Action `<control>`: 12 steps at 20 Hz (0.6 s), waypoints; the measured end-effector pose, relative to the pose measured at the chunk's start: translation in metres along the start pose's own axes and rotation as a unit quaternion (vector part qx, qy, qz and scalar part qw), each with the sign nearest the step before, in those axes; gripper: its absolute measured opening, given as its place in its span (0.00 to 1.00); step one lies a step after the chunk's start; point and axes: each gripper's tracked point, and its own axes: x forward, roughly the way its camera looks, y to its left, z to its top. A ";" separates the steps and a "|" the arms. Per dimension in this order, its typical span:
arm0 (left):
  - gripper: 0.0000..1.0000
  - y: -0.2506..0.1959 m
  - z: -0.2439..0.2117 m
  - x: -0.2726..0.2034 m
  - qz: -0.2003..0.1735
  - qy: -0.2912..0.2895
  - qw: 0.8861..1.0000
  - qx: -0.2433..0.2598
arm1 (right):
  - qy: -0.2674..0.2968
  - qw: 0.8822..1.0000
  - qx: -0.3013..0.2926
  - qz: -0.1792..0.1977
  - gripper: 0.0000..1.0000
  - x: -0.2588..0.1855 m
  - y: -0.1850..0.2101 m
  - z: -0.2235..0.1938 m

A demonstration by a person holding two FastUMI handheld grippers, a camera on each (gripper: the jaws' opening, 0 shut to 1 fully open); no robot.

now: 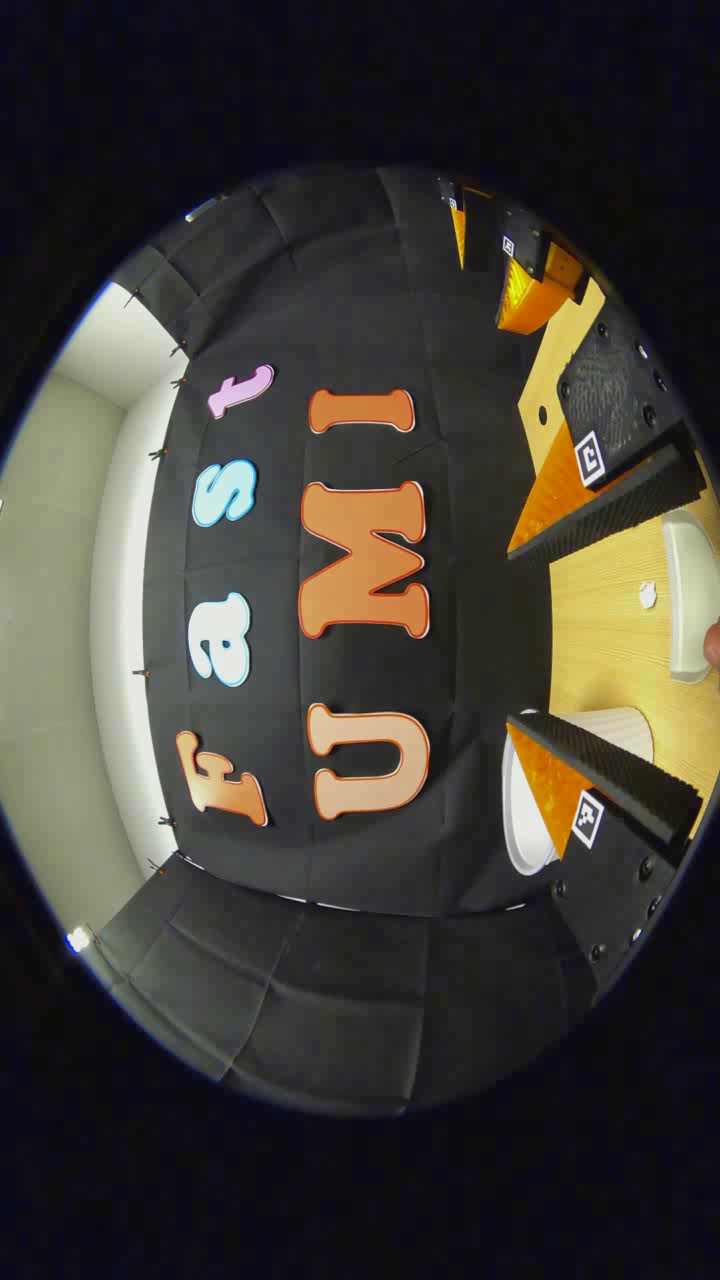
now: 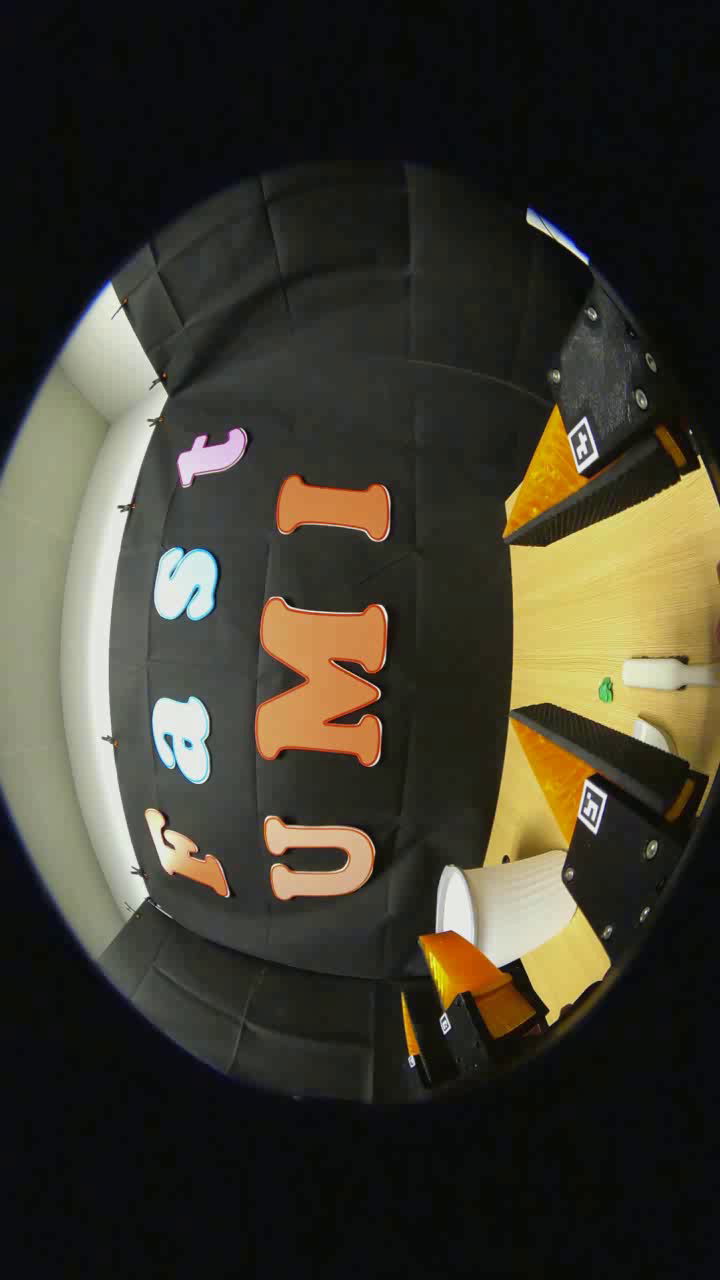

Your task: Pick up the small broom and dustpan from the desktop, sweep the trash into the dustpan with the broom, and then empty the trash into the garbage bin.

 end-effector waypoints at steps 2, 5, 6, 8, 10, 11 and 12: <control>0.94 -0.010 0.007 0.001 -0.003 -0.009 1.000 -0.004 | -0.002 1.000 -0.002 0.006 0.95 0.001 -0.001 0.002; 0.94 -0.018 0.003 0.003 -0.004 0.001 1.000 -0.005 | -0.008 1.000 -0.008 0.015 0.95 0.003 -0.003 0.003; 0.94 -0.019 0.001 0.004 -0.002 0.003 1.000 -0.006 | -0.010 1.000 -0.008 0.017 0.95 0.004 -0.004 0.004; 0.94 -0.015 0.002 0.007 0.006 0.003 1.000 -0.005 | -0.015 1.000 -0.008 0.021 0.95 0.009 -0.003 0.006; 0.94 -0.015 0.001 0.011 0.008 0.005 1.000 -0.002 | -0.012 1.000 -0.005 0.026 0.95 0.014 -0.001 0.005; 0.94 -0.016 -0.002 0.013 0.007 0.009 1.000 -0.001 | -0.009 1.000 -0.005 0.027 0.95 0.015 0.001 0.002; 0.94 -0.017 -0.006 0.014 0.005 0.015 1.000 -0.001 | -0.008 1.000 -0.006 0.029 0.95 0.017 0.002 0.001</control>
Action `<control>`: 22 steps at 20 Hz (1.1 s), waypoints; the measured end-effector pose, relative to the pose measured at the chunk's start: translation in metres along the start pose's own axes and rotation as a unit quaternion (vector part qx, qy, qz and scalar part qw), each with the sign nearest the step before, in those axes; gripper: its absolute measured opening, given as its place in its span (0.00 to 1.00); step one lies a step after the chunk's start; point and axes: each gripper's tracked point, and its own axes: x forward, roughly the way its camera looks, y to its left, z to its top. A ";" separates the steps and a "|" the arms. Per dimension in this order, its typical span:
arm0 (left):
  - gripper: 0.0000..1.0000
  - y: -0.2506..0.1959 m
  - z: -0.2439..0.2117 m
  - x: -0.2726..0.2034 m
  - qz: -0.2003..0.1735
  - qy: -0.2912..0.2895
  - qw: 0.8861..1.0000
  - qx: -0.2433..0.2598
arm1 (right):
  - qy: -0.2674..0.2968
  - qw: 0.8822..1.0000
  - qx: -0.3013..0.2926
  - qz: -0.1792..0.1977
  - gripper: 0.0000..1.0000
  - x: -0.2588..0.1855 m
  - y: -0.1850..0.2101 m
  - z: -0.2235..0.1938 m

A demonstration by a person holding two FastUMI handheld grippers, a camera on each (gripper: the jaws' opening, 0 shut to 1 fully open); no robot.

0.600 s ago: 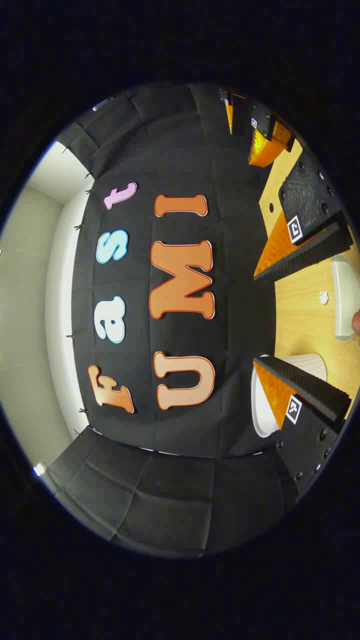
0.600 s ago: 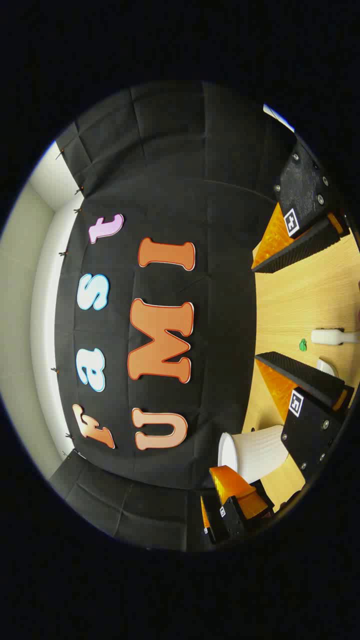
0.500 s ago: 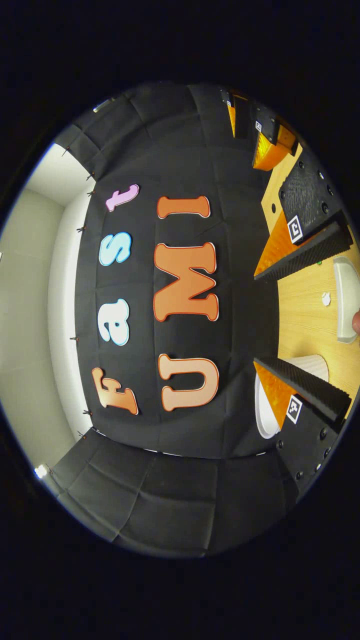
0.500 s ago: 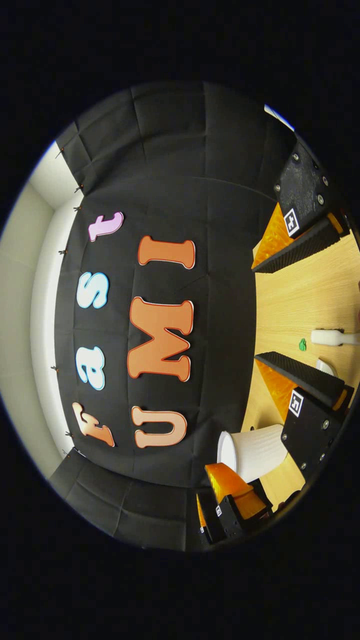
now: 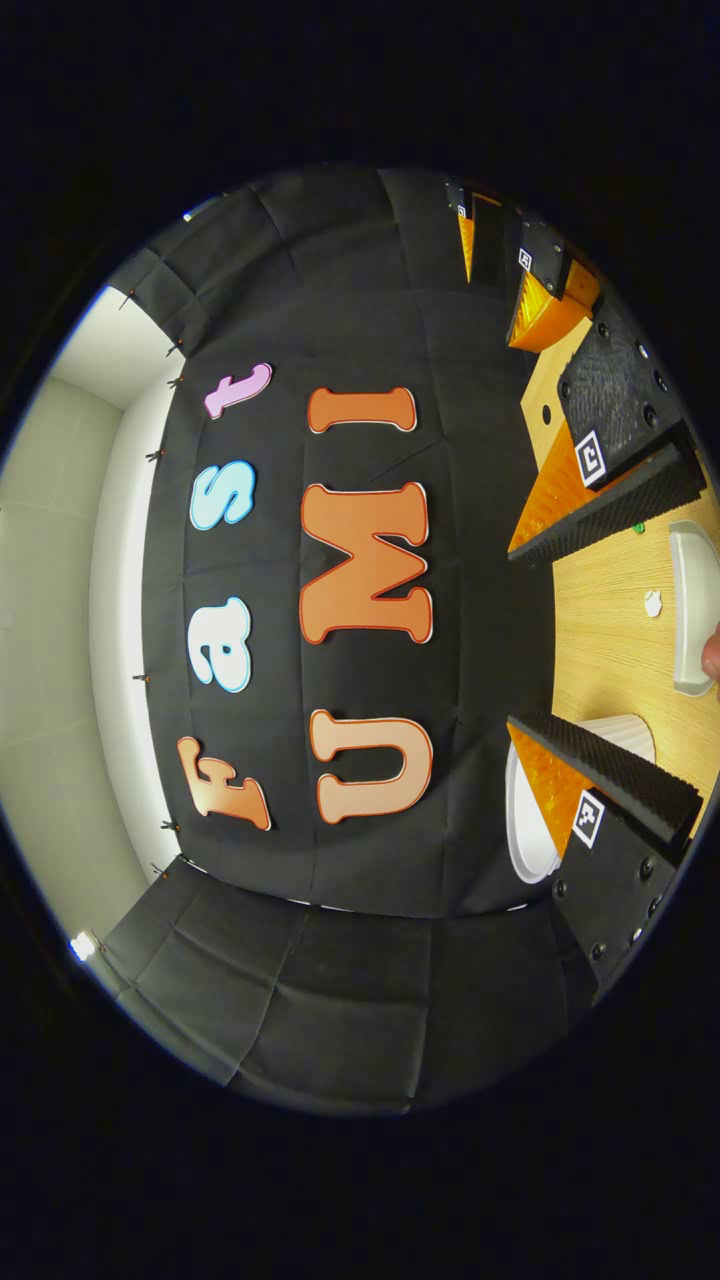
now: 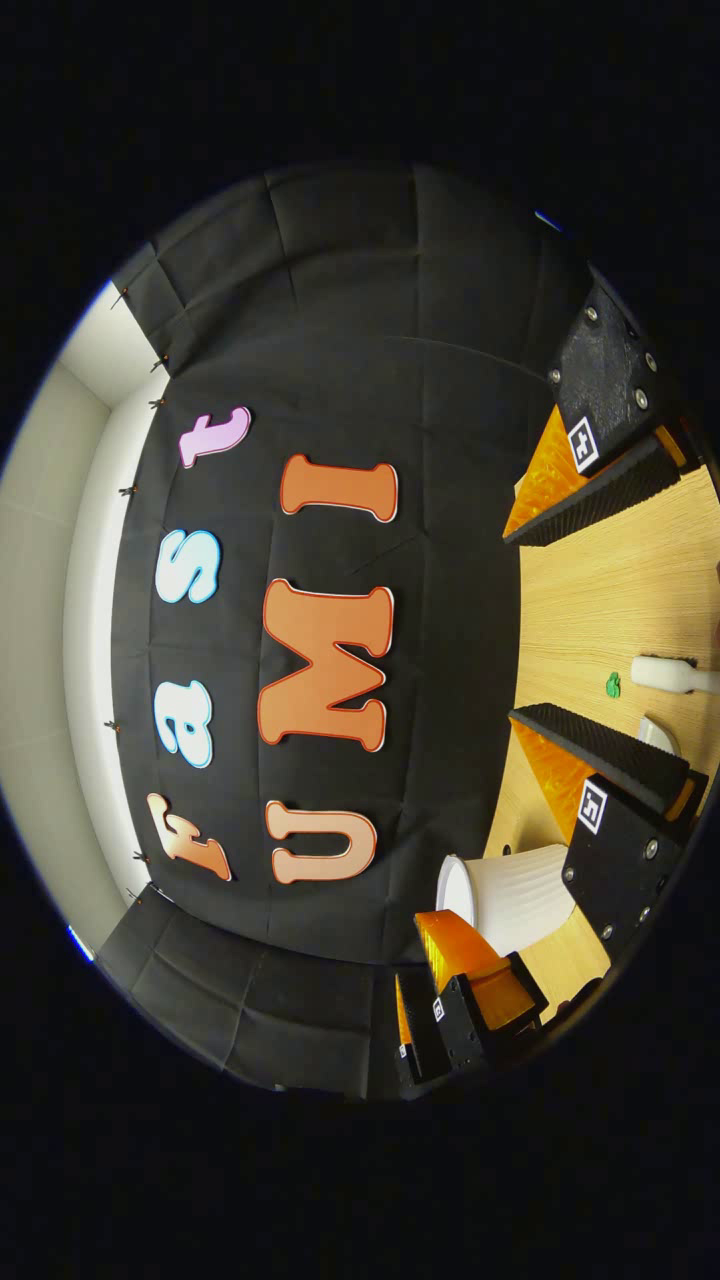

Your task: Pick up the small broom and dustpan from the desktop, sweep the trash into the dustpan with the broom, and then empty the trash into the garbage bin.

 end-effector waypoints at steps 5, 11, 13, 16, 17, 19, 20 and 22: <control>0.94 0.006 -0.004 0.008 0.003 0.005 1.000 -0.003 | 0.004 1.000 -0.003 0.007 0.95 0.008 0.006 -0.003; 0.94 0.004 -0.017 0.015 -0.003 0.024 1.000 -0.007 | 0.022 1.000 -0.001 0.010 0.95 0.013 0.011 -0.014; 0.94 0.006 -0.020 0.016 -0.004 0.031 0.999 -0.011 | 0.023 1.000 0.003 0.017 0.95 0.014 0.015 -0.014; 0.94 0.007 -0.025 0.017 -0.004 0.038 0.999 -0.014 | 0.032 0.999 0.004 0.023 0.95 0.015 0.020 -0.021; 0.94 0.007 -0.024 0.017 -0.005 0.040 0.999 -0.014 | 0.034 0.999 0.002 0.024 0.95 0.015 0.020 -0.021; 0.94 0.005 -0.028 0.017 -0.007 0.046 0.999 -0.014 | 0.034 0.999 0.001 0.023 0.95 0.015 0.019 -0.022; 0.94 0.004 -0.031 0.017 -0.008 0.048 0.999 -0.013 | 0.035 0.999 -0.001 0.022 0.95 0.016 0.018 -0.023; 0.94 0.002 -0.035 0.017 -0.011 0.055 0.998 -0.013 | 0.043 0.999 -0.001 0.024 0.95 0.015 0.019 -0.028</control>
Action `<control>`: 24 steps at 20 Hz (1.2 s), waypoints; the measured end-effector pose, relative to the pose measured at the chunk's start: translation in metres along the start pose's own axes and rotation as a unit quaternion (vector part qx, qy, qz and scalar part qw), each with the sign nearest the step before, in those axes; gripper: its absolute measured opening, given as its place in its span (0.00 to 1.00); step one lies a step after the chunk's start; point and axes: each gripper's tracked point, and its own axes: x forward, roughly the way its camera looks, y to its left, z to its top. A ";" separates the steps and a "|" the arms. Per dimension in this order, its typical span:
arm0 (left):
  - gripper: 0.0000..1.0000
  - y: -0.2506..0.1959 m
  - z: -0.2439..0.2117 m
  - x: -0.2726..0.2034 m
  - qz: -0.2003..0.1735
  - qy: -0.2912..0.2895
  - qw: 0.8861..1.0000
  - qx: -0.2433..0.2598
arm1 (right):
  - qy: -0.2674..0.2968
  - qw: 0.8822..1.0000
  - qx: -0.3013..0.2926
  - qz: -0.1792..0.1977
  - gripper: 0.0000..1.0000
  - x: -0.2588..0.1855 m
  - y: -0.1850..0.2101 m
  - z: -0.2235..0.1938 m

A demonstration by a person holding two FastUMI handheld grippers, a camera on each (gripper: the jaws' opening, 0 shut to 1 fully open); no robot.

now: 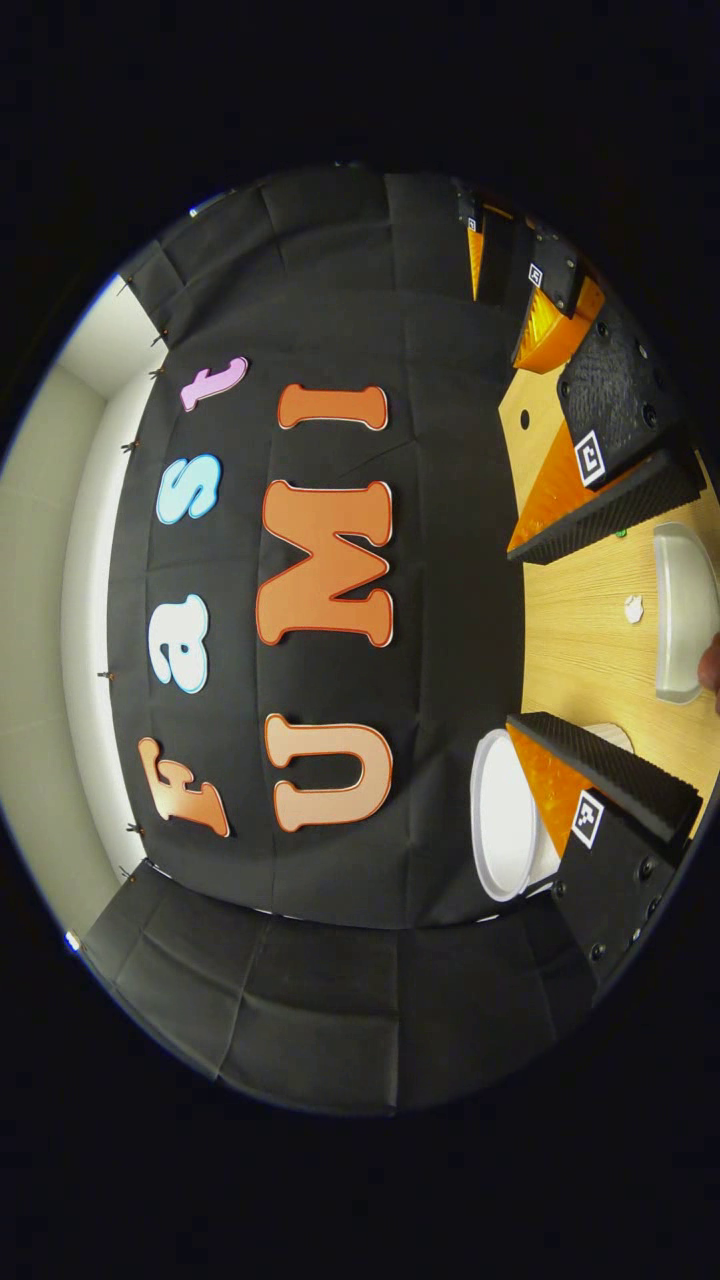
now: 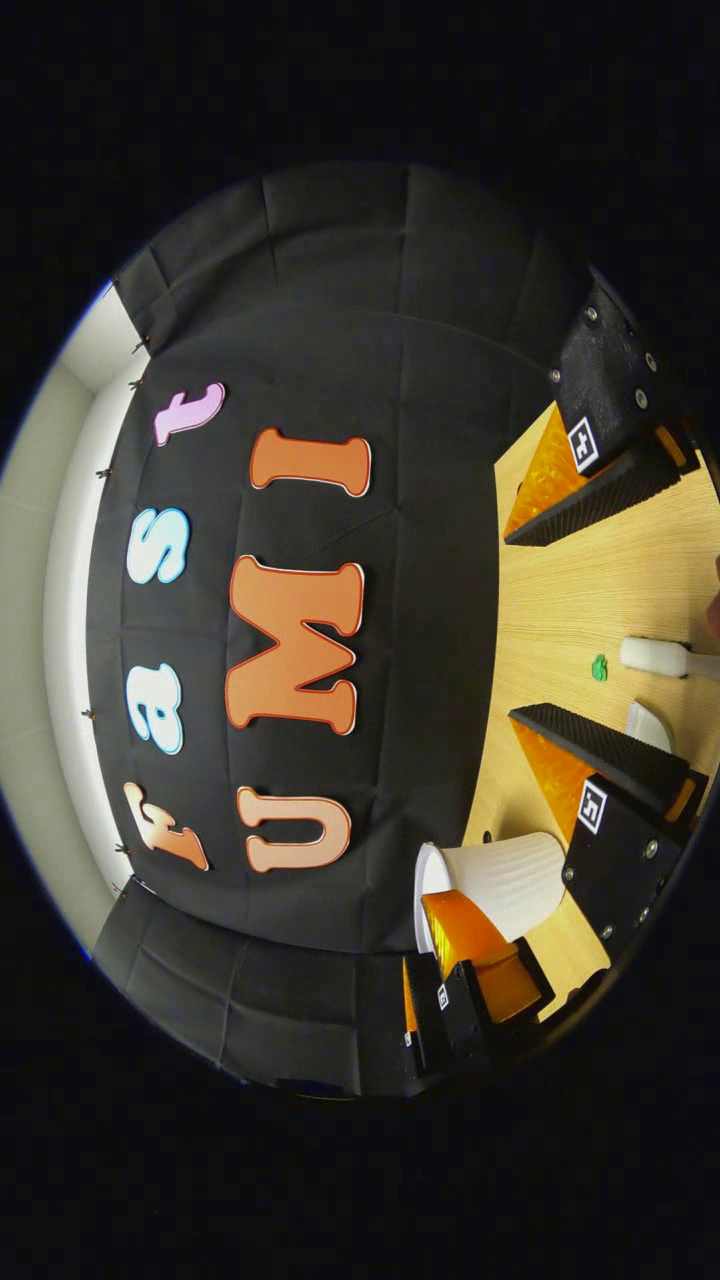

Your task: Pick up the small broom and dustpan from the desktop, sweep the trash into the dustpan with the broom, and then empty the trash into the garbage bin.

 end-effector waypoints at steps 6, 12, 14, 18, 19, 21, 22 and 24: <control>0.94 -0.011 -0.017 0.001 -0.016 0.025 1.000 0.005 | 0.020 1.000 -0.005 0.002 0.95 0.000 0.001 -0.012; 0.94 -0.018 -0.049 0.005 -0.031 0.078 0.996 0.003 | 0.071 0.997 -0.012 0.005 0.95 0.004 0.005 -0.041; 0.94 -0.020 -0.063 0.004 -0.035 0.099 0.994 0.005 | 0.091 0.996 -0.010 0.006 0.95 0.005 0.005 -0.053; 0.94 -0.025 -0.091 0.003 -0.044 0.141 0.989 0.009 | 0.128 0.992 -0.011 0.006 0.95 0.006 0.008 -0.074; 0.94 -0.027 -0.098 0.002 -0.046 0.152 0.987 0.008 | 0.141 0.990 -0.013 0.008 0.95 0.006 0.009 -0.082; 0.95 -0.027 -0.120 0.000 -0.050 0.185 0.981 0.004 | 0.174 0.985 -0.016 0.014 0.95 0.006 0.015 -0.100; 0.95 -0.026 -0.130 0.000 -0.050 0.203 0.978 0.000 | 0.194 0.981 -0.017 0.019 0.95 0.005 0.017 -0.112; 0.94 -0.028 -0.152 -0.002 -0.053 0.248 0.967 -0.011 | 0.239 0.971 -0.011 0.025 0.96 0.002 0.021 -0.139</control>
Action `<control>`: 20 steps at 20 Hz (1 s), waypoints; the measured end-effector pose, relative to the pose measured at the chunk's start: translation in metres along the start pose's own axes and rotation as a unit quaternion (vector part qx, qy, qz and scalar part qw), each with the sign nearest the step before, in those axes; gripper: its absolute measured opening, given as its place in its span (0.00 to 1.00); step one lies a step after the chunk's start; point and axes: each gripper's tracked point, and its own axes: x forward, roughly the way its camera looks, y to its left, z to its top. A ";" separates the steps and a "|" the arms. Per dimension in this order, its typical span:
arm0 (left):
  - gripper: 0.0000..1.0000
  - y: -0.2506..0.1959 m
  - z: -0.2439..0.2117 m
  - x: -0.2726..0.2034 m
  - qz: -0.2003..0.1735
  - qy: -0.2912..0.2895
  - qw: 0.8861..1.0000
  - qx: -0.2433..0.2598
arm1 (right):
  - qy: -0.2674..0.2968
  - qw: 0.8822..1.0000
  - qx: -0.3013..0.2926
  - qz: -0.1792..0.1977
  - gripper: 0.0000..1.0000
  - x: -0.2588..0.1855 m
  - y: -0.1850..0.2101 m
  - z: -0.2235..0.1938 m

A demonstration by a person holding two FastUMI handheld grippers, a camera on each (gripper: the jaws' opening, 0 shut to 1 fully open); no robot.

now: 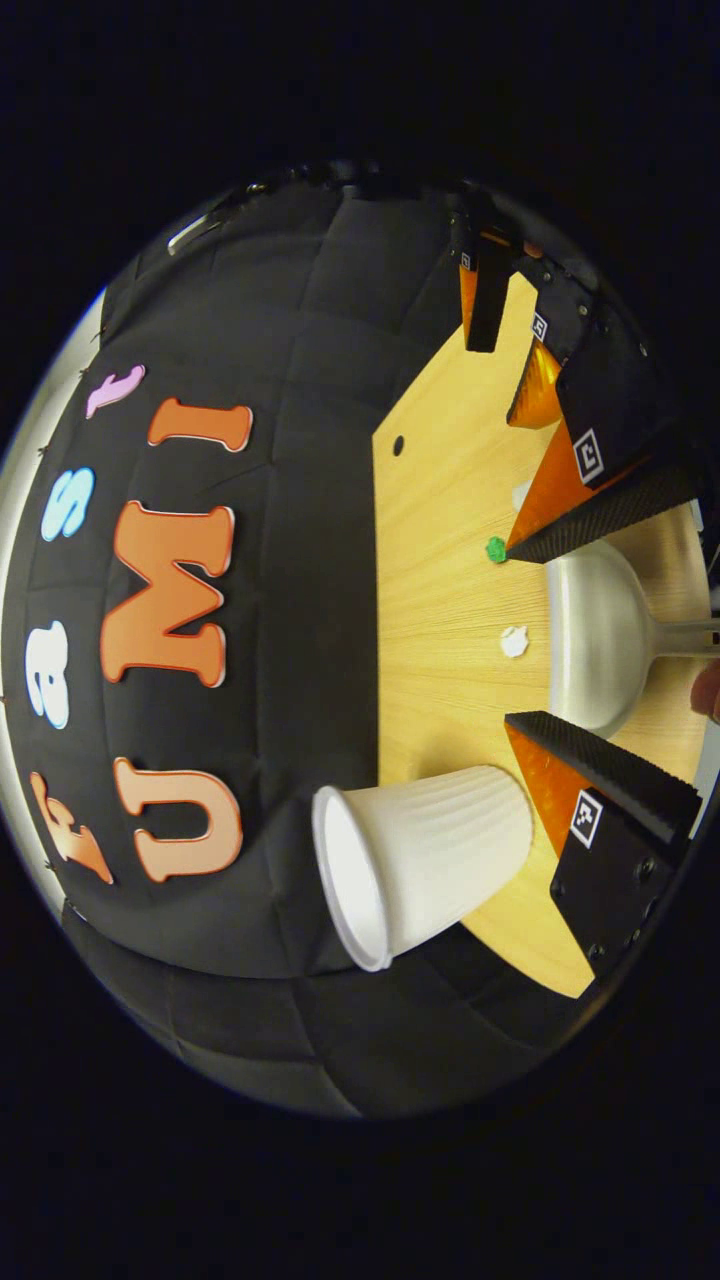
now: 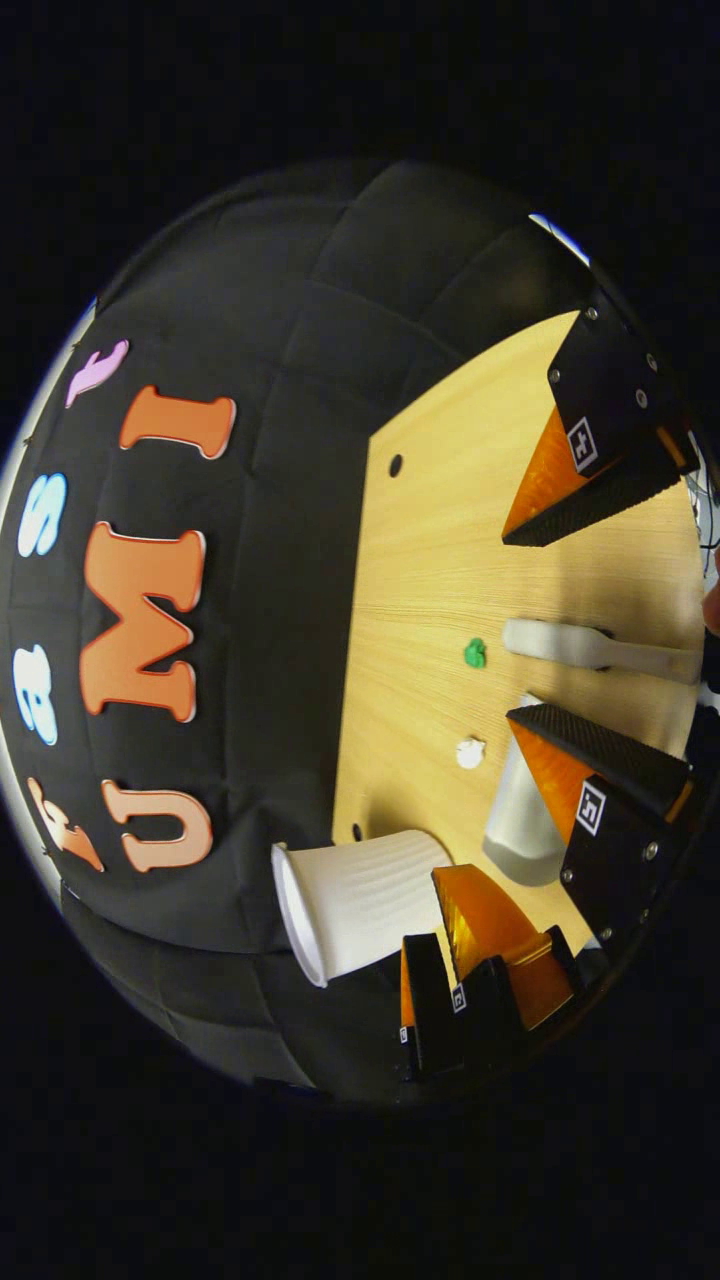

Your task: Pick up the small broom and dustpan from the desktop, sweep the trash into the dustpan with the broom, and then empty the trash into the garbage bin.

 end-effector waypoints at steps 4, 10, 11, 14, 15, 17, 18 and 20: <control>0.95 -0.001 -0.047 0.026 -0.013 0.119 0.992 -0.032 | 0.099 0.995 0.006 0.006 0.96 0.011 0.004 -0.053; 0.98 0.001 -0.075 0.032 -0.035 0.293 0.952 -0.075 | 0.224 0.974 0.003 0.012 0.97 0.020 0.006 -0.124; 0.98 0.001 -0.073 0.027 -0.042 0.313 0.946 -0.078 | 0.237 0.971 0.001 0.015 0.96 0.022 0.008 -0.128; 0.98 0.004 -0.081 0.021 -0.043 0.361 0.929 -0.074 | 0.261 0.965 -0.009 0.010 0.97 0.031 0.006 -0.138; 0.98 0.004 -0.086 0.019 -0.038 0.377 0.923 -0.074 | 0.268 0.963 -0.009 0.013 0.96 0.035 0.008 -0.139; 0.98 0.010 -0.088 0.017 -0.029 0.411 0.908 -0.076 | 0.288 0.957 -0.012 0.013 0.96 0.043 0.008 -0.143; 0.98 0.007 -0.089 0.020 -0.033 0.427 0.899 -0.093 | 0.291 0.957 -0.011 0.011 0.97 0.048 0.007 -0.143; 0.98 0.006 -0.084 0.023 -0.032 0.454 0.883 -0.117 | 0.298 0.955 -0.006 0.010 0.94 0.059 0.007 -0.140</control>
